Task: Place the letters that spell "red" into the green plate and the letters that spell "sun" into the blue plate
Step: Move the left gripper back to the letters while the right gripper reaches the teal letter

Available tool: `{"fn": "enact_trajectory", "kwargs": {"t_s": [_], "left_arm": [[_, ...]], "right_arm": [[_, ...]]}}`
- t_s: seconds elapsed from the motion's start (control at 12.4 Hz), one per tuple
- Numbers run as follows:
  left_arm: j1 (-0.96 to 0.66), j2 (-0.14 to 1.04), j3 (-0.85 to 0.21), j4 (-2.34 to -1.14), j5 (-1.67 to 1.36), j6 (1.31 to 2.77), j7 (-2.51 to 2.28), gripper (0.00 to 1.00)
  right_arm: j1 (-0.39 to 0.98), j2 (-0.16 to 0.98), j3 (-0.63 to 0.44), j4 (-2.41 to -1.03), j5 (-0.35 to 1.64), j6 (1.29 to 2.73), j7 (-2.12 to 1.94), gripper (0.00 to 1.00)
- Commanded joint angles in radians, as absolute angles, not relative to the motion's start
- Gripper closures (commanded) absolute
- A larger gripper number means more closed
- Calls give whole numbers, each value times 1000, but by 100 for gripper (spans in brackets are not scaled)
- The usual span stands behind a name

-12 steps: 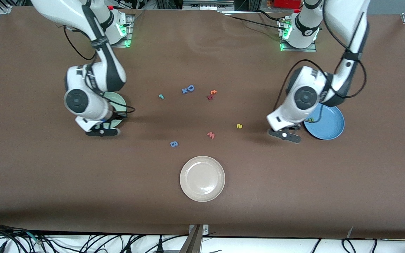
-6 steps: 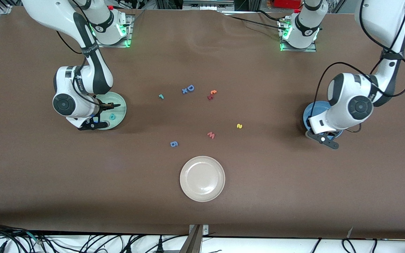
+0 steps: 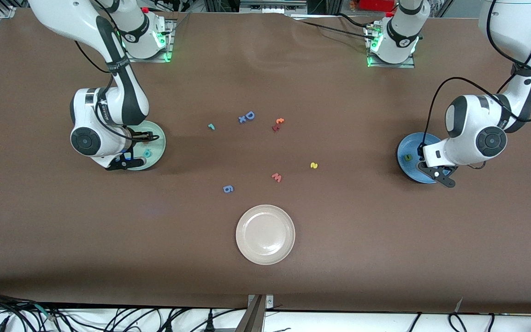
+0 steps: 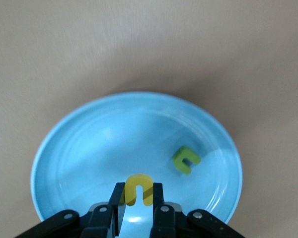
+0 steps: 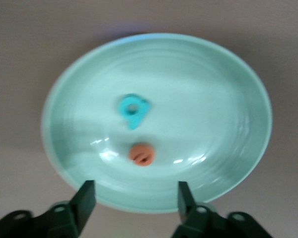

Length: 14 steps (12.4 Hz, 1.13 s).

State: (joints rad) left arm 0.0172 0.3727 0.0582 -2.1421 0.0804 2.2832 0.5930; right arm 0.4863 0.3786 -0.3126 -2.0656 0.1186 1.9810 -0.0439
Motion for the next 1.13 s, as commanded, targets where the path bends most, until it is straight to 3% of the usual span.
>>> {"fn": "enact_trajectory", "kwargs": {"t_s": [0.0,0.08,0.56,0.81,1.05], "left_arm": [[25,367,61,-2157,63,2279,630,21],[25,359,60,-2151,61,2279,630,0],[-86,341,52,-2100,-106,2279,510,0],[-208,342,34,-2060,-109,2279,144,0],[-282,348,6,-2040,-106,2283,-274,0]], "right_arm": [[499,330,-227,-2045,138,1922,113,25],[499,321,-188,-2046,138,1925,173,27],[500,302,6,-2111,138,2070,392,31],[505,301,81,-2189,135,2227,492,30],[540,308,89,-2249,133,2366,558,31]]}}
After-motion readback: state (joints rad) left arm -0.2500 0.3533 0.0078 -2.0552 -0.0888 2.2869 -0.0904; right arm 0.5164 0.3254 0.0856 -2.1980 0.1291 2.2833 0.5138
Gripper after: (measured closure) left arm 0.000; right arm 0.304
